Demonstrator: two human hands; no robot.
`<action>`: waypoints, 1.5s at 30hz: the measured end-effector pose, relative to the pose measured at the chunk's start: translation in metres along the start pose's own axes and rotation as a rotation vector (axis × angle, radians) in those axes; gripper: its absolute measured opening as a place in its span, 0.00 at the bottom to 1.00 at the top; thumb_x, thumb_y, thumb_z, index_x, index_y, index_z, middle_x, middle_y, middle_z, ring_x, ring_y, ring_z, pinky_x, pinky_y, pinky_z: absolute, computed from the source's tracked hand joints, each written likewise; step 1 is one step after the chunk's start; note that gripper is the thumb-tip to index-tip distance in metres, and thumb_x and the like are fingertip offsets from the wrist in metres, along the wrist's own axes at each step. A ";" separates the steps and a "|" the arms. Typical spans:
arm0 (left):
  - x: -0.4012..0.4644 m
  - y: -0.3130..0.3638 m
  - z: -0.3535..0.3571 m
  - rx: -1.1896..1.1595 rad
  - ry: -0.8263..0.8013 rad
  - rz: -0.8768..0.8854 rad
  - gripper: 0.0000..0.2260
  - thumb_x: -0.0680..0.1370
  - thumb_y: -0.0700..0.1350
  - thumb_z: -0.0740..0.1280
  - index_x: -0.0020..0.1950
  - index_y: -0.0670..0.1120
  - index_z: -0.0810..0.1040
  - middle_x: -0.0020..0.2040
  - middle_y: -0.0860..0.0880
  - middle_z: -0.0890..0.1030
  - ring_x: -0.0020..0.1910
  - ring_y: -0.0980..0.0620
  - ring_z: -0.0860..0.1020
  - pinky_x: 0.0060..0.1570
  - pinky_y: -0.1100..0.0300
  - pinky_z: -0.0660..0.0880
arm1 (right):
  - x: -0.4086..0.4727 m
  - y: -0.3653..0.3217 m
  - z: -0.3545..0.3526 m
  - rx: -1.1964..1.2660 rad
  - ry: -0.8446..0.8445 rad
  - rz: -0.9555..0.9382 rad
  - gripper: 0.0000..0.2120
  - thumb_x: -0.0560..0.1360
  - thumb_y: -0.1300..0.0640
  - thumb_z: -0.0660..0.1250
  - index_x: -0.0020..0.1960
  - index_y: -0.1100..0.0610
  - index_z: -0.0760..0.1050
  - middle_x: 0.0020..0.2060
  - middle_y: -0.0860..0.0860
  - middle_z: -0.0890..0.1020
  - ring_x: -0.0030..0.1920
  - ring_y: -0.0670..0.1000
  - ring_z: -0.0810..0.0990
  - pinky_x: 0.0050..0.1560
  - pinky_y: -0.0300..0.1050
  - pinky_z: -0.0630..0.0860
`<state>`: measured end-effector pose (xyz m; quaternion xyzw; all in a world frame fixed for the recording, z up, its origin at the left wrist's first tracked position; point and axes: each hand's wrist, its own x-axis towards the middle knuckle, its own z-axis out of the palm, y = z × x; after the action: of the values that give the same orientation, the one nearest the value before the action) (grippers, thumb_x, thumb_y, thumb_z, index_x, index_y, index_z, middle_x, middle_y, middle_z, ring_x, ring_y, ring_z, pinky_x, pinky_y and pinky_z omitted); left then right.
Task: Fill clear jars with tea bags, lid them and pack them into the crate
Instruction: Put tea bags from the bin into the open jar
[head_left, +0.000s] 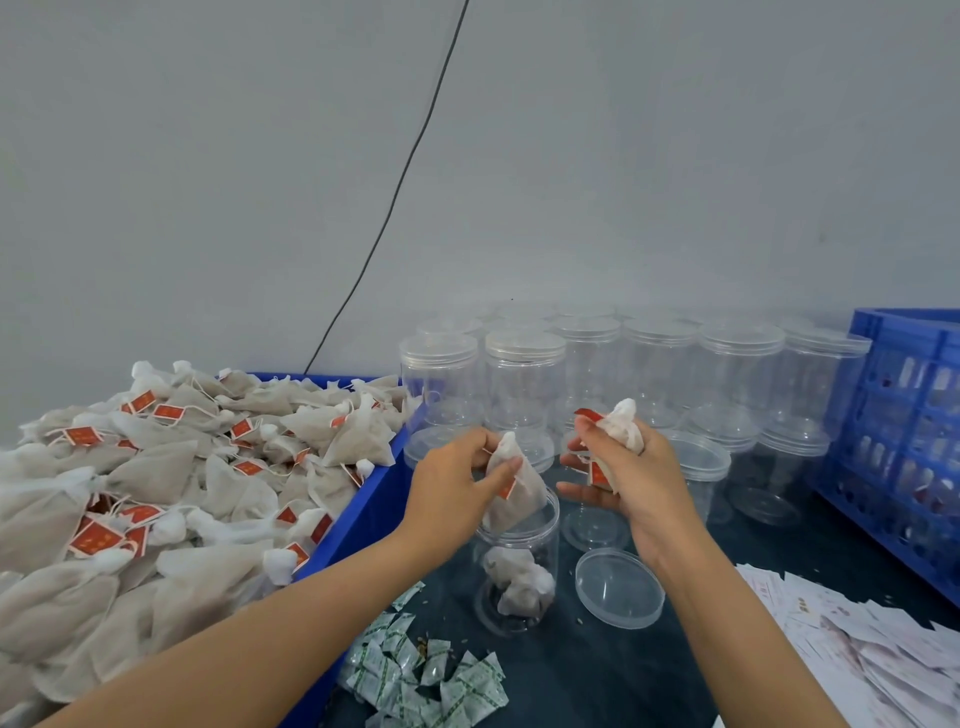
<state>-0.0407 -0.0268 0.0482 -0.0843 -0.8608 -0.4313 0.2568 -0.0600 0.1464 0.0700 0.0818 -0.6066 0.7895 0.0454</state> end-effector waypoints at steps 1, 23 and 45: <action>0.001 0.000 0.001 0.056 -0.018 0.025 0.04 0.77 0.49 0.70 0.45 0.49 0.79 0.43 0.55 0.83 0.46 0.56 0.81 0.51 0.54 0.78 | 0.000 0.000 -0.001 0.010 0.009 0.004 0.06 0.74 0.54 0.71 0.49 0.54 0.78 0.44 0.56 0.82 0.44 0.54 0.84 0.33 0.46 0.82; -0.001 -0.002 -0.005 0.663 -0.280 0.312 0.19 0.84 0.53 0.50 0.48 0.50 0.80 0.47 0.54 0.83 0.57 0.57 0.75 0.75 0.48 0.44 | -0.006 -0.002 0.005 0.086 -0.136 0.104 0.08 0.79 0.60 0.63 0.55 0.64 0.75 0.50 0.60 0.80 0.45 0.57 0.81 0.35 0.44 0.82; 0.005 -0.009 -0.011 0.418 -0.185 0.195 0.10 0.78 0.54 0.66 0.50 0.51 0.83 0.43 0.55 0.84 0.45 0.58 0.79 0.64 0.52 0.66 | 0.000 0.014 0.006 -0.317 0.010 -0.184 0.13 0.82 0.60 0.57 0.45 0.51 0.78 0.49 0.53 0.81 0.50 0.51 0.79 0.49 0.37 0.78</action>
<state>-0.0442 -0.0416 0.0501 -0.1513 -0.9388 -0.2077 0.2292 -0.0623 0.1375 0.0585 0.1250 -0.7131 0.6769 0.1329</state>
